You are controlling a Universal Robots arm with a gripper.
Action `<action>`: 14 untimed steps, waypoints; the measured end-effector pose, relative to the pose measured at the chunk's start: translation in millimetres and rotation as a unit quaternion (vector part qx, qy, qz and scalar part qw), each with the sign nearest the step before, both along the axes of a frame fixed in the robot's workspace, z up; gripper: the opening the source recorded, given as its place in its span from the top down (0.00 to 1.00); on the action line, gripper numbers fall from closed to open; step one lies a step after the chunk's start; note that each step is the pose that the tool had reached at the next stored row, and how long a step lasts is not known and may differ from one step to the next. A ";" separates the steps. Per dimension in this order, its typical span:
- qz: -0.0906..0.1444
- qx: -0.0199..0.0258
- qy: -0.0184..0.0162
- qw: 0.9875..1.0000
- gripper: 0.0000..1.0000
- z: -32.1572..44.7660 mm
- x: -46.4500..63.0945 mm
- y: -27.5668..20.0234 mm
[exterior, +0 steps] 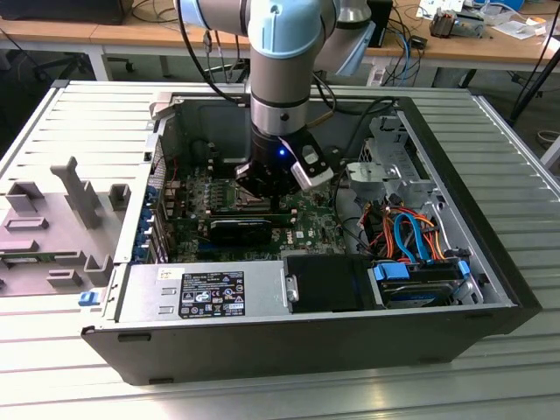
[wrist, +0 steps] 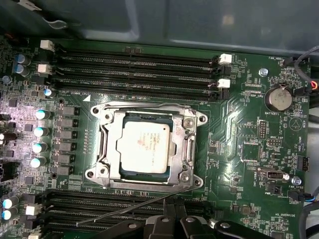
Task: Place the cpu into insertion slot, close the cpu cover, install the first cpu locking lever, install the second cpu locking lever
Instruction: 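Install the second cpu locking lever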
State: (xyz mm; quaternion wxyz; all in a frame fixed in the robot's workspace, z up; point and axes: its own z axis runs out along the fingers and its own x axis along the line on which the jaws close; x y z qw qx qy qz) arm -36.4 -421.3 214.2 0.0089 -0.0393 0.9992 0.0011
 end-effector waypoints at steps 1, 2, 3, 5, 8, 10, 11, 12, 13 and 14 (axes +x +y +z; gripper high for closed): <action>0.000 0.000 0.000 1.000 0.89 0.2 0.0 1.4; 0.001 0.000 0.000 1.000 0.89 0.1 0.5 1.7; 0.001 0.000 0.000 1.000 0.89 0.0 0.8 2.1; 0.001 0.000 0.000 1.000 0.89 -0.1 1.1 2.5; 0.001 0.000 0.000 1.000 0.89 -0.2 0.5 2.8; 0.001 0.000 0.000 1.000 0.89 0.0 -3.4 2.7; 0.001 0.001 0.000 1.000 0.89 -0.1 -6.2 2.7; 0.001 0.001 -0.001 1.000 0.89 -0.1 -9.7 2.6; 0.001 0.002 -0.001 1.000 0.89 -0.1 -11.8 2.6; 0.001 0.002 -0.001 1.000 0.89 -0.1 -16.6 2.4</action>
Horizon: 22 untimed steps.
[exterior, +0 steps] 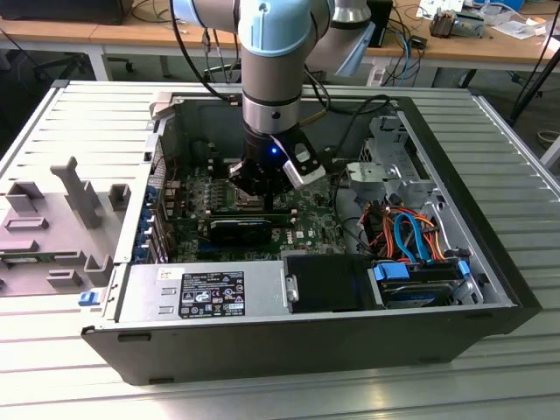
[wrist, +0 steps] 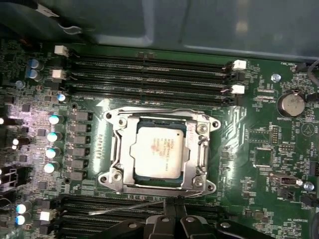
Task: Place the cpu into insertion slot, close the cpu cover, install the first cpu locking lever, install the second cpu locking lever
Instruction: 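Install the second cpu locking lever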
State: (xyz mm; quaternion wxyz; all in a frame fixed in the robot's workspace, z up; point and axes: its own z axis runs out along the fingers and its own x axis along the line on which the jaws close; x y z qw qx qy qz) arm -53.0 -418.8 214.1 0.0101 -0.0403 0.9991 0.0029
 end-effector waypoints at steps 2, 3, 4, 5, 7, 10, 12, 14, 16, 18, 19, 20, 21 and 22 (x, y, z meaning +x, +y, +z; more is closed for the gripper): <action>0.000 0.000 -0.001 1.000 0.89 0.0 -9.2 -0.4; 0.000 0.001 -0.001 1.000 0.89 -0.1 -11.8 -0.5; 0.000 0.001 -0.001 1.000 0.89 -0.1 -16.3 -1.0; 0.000 0.001 -0.002 1.000 0.89 -0.2 -20.9 -1.4; 0.000 0.001 -0.002 1.000 0.89 -0.5 -26.9 -1.6; 0.000 0.002 -0.002 1.000 0.89 -1.1 -32.3 -1.8; 0.000 0.002 -0.002 1.000 0.89 -1.7 -36.2 -2.0; 0.000 0.002 -0.002 1.000 0.89 -3.5 -45.8 -2.0; 0.001 0.002 -0.002 1.000 0.89 -5.9 -54.1 -1.9; 0.007 0.002 -0.002 1.000 0.89 -6.5 -54.8 -1.7; 0.012 0.002 -0.002 1.000 0.89 -6.7 -54.8 -1.5; 0.021 0.002 -0.002 1.000 0.89 -7.1 -54.8 -1.0; 0.032 0.002 -0.002 0.999 0.89 -7.4 -54.9 0.0; 0.038 0.002 -0.002 0.999 0.89 -7.5 -54.9 1.4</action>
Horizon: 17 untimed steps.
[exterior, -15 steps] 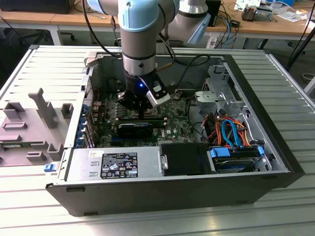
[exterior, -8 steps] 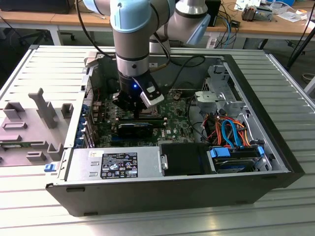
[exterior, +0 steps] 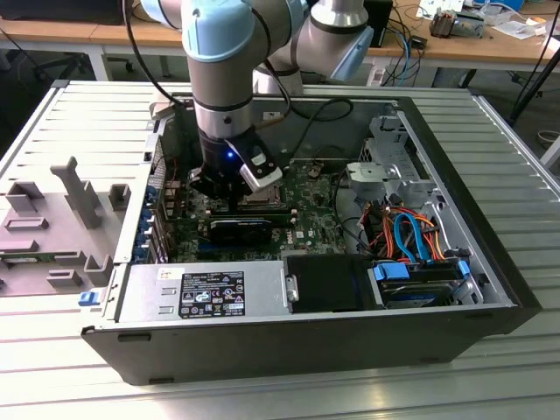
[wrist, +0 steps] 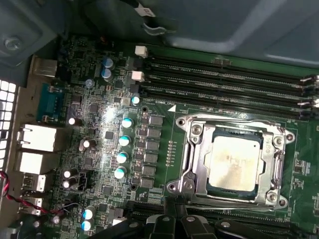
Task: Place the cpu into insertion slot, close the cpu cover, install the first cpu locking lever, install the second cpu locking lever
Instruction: 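Install the second cpu locking lever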
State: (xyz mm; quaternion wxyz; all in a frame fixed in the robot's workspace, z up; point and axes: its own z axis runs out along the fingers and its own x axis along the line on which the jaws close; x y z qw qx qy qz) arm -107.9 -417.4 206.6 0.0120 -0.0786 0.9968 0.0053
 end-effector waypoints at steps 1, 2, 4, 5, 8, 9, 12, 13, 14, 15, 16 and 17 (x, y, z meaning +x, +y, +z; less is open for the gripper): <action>0.003 0.000 0.000 1.000 0.89 -0.1 0.0 1.2; 0.006 0.000 0.000 1.000 0.89 -0.7 -0.1 2.9; 0.008 0.001 0.000 1.000 0.89 -1.3 -1.0 3.4; 0.009 0.000 0.000 1.000 0.89 -1.5 -2.2 3.4; 0.015 0.000 0.000 1.000 0.89 -1.9 -4.9 3.4; 0.017 0.000 0.000 1.000 0.89 -2.0 -5.0 3.4; 0.030 0.000 0.000 1.000 0.89 -2.3 -5.1 3.3; 0.033 0.000 0.000 0.999 0.89 -2.6 -5.1 3.5; 0.035 0.000 0.000 0.999 0.89 -3.0 -5.1 4.1; 0.038 0.000 0.000 0.999 0.89 -2.9 -5.0 5.2; 0.039 0.000 0.000 0.999 0.89 -2.8 -5.0 5.9; 0.041 0.000 0.000 0.999 0.89 -3.0 -5.0 6.1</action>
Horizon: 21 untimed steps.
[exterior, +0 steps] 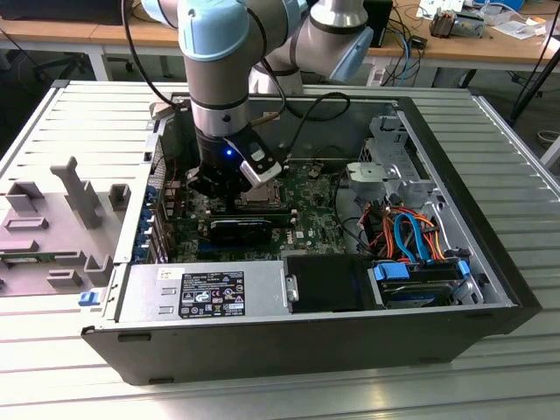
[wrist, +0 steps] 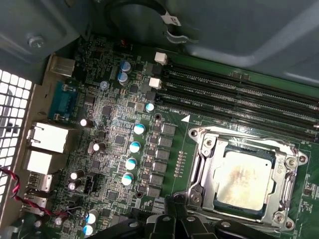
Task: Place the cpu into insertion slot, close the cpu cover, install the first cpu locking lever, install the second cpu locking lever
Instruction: 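Install the second cpu locking lever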
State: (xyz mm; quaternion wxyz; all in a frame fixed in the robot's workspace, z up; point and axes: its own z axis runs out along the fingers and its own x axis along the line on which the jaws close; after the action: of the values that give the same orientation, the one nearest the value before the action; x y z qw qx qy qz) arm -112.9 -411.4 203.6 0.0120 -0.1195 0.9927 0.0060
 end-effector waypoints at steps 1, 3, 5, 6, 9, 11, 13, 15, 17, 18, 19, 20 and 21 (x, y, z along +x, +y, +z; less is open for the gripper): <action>0.000 0.000 0.000 1.000 0.89 -0.1 0.0 0.0; 0.000 -0.002 0.000 1.000 0.89 -0.4 0.0 0.1; 0.000 -0.004 0.000 1.000 0.89 -0.6 0.0 -0.2; 0.000 -0.005 0.000 1.000 0.89 -0.6 -0.1 -0.6; 0.000 -0.007 0.000 1.000 0.89 -0.6 -0.1 -2.3; 0.000 -0.007 0.000 1.000 0.89 -0.5 0.0 -2.5; 0.000 -0.008 0.000 1.000 0.89 -0.5 1.2 -2.5; 0.000 -0.008 0.000 1.000 0.89 -0.5 2.8 -2.1; 0.000 -0.007 0.000 1.000 0.89 -0.6 4.6 -1.6; 0.000 -0.007 0.000 1.000 0.89 -0.6 5.1 -1.6; 0.000 -0.007 0.000 1.000 0.89 -0.7 5.1 -1.6; 0.001 -0.007 0.000 1.000 0.89 -0.7 5.1 -1.6; 0.001 -0.007 0.000 1.000 0.89 -0.7 5.1 -1.6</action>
State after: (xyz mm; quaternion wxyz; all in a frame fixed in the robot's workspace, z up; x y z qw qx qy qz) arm -107.8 -413.0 203.0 0.0111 -0.1209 0.9926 -0.0013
